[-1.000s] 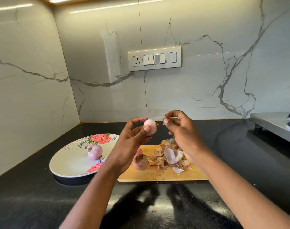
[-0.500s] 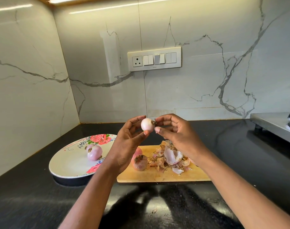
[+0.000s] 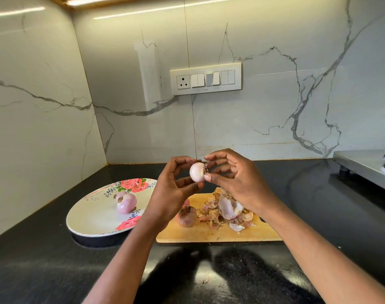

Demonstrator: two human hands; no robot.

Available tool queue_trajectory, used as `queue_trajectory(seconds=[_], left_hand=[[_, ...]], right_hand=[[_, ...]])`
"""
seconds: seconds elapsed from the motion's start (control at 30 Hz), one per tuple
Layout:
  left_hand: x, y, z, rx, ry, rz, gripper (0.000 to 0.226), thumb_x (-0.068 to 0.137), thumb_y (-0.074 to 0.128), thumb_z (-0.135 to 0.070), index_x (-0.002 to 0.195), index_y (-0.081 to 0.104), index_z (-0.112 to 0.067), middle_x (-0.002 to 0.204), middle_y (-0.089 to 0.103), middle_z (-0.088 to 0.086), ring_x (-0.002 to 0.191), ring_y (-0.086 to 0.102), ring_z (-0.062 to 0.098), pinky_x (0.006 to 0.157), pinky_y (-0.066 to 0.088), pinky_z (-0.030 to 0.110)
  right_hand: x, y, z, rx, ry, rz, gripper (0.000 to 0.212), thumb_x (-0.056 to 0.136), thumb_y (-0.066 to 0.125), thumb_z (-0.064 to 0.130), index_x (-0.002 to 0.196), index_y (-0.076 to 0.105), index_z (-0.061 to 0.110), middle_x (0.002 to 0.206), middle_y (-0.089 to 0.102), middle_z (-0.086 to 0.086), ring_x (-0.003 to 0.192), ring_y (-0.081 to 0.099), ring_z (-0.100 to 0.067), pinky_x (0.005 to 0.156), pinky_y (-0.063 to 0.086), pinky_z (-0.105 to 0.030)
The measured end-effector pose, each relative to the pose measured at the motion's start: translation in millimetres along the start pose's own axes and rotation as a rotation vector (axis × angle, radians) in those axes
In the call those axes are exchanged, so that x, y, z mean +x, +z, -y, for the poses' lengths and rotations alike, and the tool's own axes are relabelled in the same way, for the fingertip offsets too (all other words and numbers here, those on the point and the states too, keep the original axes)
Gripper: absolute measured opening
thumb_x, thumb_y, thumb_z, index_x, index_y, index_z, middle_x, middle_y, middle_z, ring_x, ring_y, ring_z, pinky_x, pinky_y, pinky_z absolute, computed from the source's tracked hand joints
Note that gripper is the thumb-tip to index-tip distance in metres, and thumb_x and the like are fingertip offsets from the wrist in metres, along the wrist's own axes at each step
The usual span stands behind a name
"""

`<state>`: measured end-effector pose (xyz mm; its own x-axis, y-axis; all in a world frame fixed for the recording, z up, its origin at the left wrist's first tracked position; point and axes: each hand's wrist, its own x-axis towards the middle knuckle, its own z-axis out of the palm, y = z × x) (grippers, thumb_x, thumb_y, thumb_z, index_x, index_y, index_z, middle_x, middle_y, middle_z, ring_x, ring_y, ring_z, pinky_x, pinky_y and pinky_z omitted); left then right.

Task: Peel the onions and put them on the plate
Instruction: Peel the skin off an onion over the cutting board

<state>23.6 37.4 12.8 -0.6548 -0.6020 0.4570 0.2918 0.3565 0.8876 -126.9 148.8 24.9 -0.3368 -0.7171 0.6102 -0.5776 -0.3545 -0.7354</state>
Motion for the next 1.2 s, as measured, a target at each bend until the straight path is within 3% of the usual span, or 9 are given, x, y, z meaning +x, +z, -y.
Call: queue_trajectory(seconds=[0.13, 0.3, 0.53, 0.7, 0.8, 0.93, 1.1, 1.2], left_hand=[[-1, 0, 0, 0.075, 0.053, -0.004, 0.049, 0.082, 0.075, 0.009, 0.12, 0.058, -0.016, 0.124, 0.065, -0.004, 0.106, 0.072, 0.015, 0.087, 0.059, 0.027], [0, -1, 2, 0.137, 0.08, 0.012, 0.048, 0.08, 0.078, 0.007, 0.119, 0.062, -0.017, 0.119, 0.068, -0.007, 0.107, 0.071, 0.014, 0.086, 0.059, 0.026], [2, -6, 3, 0.19, 0.076, 0.052, 0.049, 0.081, 0.079, 0.001, 0.124, 0.068, -0.02, 0.122, 0.071, -0.007, 0.116, 0.068, 0.014, 0.1, 0.057, 0.042], [1, -6, 0, 0.123, 0.048, 0.06, 0.049, 0.081, 0.079, 0.0, 0.123, 0.067, -0.022, 0.123, 0.07, -0.008, 0.112, 0.07, 0.016, 0.096, 0.059, 0.038], [1, -5, -1, 0.087, 0.036, 0.036, 0.048, 0.08, 0.079, 0.0, 0.121, 0.066, -0.021, 0.122, 0.07, -0.007, 0.109, 0.071, 0.018, 0.093, 0.06, 0.037], [2, -7, 1, 0.1, 0.042, 0.009, 0.05, 0.079, 0.081, -0.001, 0.121, 0.064, -0.021, 0.123, 0.069, -0.004, 0.11, 0.071, 0.018, 0.093, 0.06, 0.038], [1, -3, 3, 0.117, 0.077, 0.024, 0.05, 0.076, 0.082, -0.01, 0.121, 0.063, -0.02, 0.114, 0.074, -0.005, 0.11, 0.07, 0.012, 0.093, 0.058, 0.03], [0, -3, 1, 0.084, 0.056, 0.044, 0.044, 0.081, 0.076, -0.022, 0.124, 0.066, -0.023, 0.118, 0.073, -0.006, 0.114, 0.068, 0.012, 0.094, 0.057, 0.03]], right_hand=[[0, 0, -1, -0.036, -0.014, 0.013, 0.04, 0.083, 0.082, 0.013, 0.115, 0.065, 0.031, 0.103, 0.072, 0.013, 0.094, 0.069, -0.005, 0.079, 0.055, -0.019], [-1, -1, -2, -0.096, -0.02, 0.024, 0.041, 0.084, 0.081, 0.014, 0.117, 0.065, 0.033, 0.099, 0.07, 0.015, 0.09, 0.068, -0.006, 0.078, 0.055, -0.024], [-1, -8, -1, -0.129, 0.007, 0.08, 0.042, 0.084, 0.08, 0.015, 0.113, 0.059, 0.037, 0.094, 0.068, 0.019, 0.085, 0.064, -0.004, 0.076, 0.047, -0.021], [2, -11, -4, -0.085, 0.046, 0.123, 0.035, 0.09, 0.075, 0.016, 0.111, 0.057, 0.038, 0.085, 0.066, 0.017, 0.08, 0.06, -0.01, 0.079, 0.049, -0.025], [3, -11, -6, -0.06, 0.081, 0.11, 0.024, 0.093, 0.072, 0.017, 0.106, 0.062, 0.035, 0.085, 0.064, 0.015, 0.077, 0.057, -0.001, 0.079, 0.051, -0.025], [3, -11, -6, -0.066, 0.095, 0.051, 0.015, 0.091, 0.074, 0.024, 0.101, 0.067, 0.034, 0.097, 0.07, 0.017, 0.09, 0.065, 0.003, 0.083, 0.054, -0.025], [0, -2, -3, 0.018, 0.099, 0.003, 0.029, 0.079, 0.085, 0.021, 0.104, 0.069, 0.02, 0.097, 0.074, 0.009, 0.09, 0.072, -0.004, 0.081, 0.058, -0.022], [0, -4, -5, 0.058, 0.101, -0.031, 0.033, 0.076, 0.086, 0.015, 0.104, 0.069, 0.014, 0.096, 0.076, 0.003, 0.089, 0.073, -0.007, 0.079, 0.059, -0.022]])
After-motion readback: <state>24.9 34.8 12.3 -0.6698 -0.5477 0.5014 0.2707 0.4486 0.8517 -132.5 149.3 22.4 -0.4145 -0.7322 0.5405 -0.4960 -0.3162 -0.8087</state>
